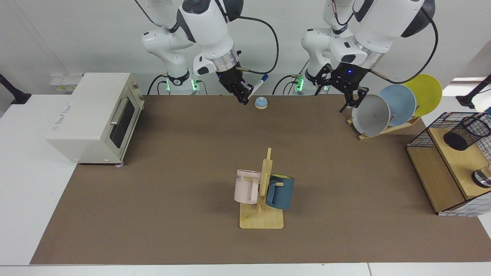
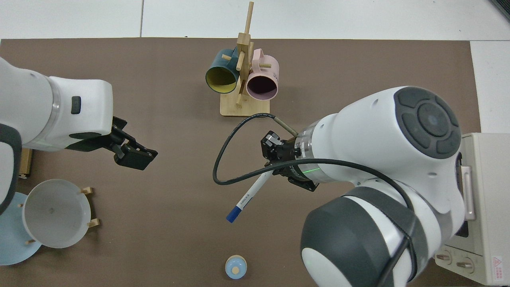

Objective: Put markers into pen holder
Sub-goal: 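Hold the marker with the right gripper while the left gripper reaches its cap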

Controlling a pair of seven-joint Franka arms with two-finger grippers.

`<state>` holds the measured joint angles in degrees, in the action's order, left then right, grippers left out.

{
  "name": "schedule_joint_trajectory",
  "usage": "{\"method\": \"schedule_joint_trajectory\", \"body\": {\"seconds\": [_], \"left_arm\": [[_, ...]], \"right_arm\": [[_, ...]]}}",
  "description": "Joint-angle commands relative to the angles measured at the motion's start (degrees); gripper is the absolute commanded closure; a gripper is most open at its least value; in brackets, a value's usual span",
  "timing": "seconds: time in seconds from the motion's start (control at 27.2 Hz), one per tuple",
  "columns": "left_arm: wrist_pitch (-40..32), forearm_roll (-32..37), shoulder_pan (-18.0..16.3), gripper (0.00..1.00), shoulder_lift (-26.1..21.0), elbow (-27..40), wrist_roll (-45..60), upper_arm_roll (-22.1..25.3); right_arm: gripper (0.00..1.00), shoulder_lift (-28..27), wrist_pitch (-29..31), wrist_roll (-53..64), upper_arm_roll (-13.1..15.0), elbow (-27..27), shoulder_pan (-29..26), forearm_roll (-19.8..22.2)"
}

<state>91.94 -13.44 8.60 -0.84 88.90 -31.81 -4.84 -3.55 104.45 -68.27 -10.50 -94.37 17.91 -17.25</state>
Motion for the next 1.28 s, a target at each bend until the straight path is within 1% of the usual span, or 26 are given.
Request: {"method": "schedule_joint_trajectory", "body": {"seconds": [0.0, 0.15, 0.33, 0.44, 0.55, 0.92, 1.25], "left_arm": [[-2.2, -6.0, -0.6, 0.00, 1.4, 1.2, -8.6, 0.4], [-3.1, -8.8, 0.0, 0.00, 2.1, 1.4, -9.1, 0.1], [-3.7, -10.3, 0.1, 0.00, 2.6, 1.5, -12.6, -1.5], [-4.1, -12.0, 0.3, 0.00, 2.7, 1.6, -14.0, -1.7], [-3.9, -12.0, 1.0, 0.00, 3.6, 1.8, -14.1, -4.4], [2.5, -11.4, 1.1, 0.00, 10.2, 12.5, -14.1, -8.4], [4.5, -11.3, 1.1, 0.01, 12.2, 15.8, -14.2, -9.9]], "right_arm": [[1.00, -0.7, 2.2, -6.0, 0.0, 0.9, -0.1, -2.7], [1.00, -0.8, 2.8, -11.4, 0.0, 0.7, 0.1, -2.6], [1.00, -1.0, 2.7, -14.1, 0.0, 0.5, 0.2, -2.4], [1.00, -1.4, 2.8, -15.8, 0.0, 0.2, 1.4, -2.4], [1.00, -1.9, 2.8, -18.0, 0.0, 0.2, 1.6, -2.4], [1.00, -2.0, 2.5, -20.0, 0.0, 0.3, 1.7, -2.7], [1.00, -2.0, 2.5, -22.3, 0.0, 0.7, 1.9, -2.9]]}}
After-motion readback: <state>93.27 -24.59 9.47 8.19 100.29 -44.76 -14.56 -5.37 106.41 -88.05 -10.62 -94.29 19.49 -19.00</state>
